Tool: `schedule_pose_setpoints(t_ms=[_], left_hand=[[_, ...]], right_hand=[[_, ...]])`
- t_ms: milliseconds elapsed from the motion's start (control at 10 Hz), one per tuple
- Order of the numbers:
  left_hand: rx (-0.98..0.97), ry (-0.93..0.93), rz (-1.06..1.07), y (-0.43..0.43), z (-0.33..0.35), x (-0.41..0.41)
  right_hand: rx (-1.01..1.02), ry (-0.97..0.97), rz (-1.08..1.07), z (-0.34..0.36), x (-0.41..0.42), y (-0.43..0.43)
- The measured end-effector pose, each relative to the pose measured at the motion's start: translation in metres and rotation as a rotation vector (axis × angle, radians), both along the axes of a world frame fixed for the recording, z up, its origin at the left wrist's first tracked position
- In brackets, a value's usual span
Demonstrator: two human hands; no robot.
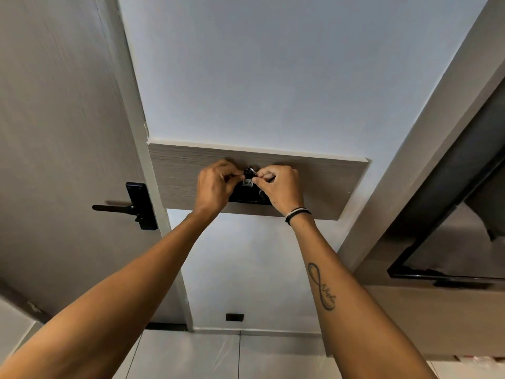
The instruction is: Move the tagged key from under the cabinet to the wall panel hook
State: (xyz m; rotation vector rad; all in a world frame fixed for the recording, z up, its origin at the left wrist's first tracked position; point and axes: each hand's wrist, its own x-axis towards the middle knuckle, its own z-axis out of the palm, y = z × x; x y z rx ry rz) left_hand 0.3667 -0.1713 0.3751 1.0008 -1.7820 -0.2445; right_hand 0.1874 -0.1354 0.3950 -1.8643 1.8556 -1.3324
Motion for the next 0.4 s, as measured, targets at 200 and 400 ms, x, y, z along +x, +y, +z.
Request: schedule_pose_setpoints(t_ms=[200,400], left_hand=[[-0.057,-0.018,0.046,0.003,-0.006,0.001],[-0.161,-0.127,0.072,0.002,-0.015,0.006]], right_hand=[[0.011,-0.011,-0.003,-0.001,0.002,0.003],[-0.051,0.007,-0.032,-0.005,0.001,0.010]])
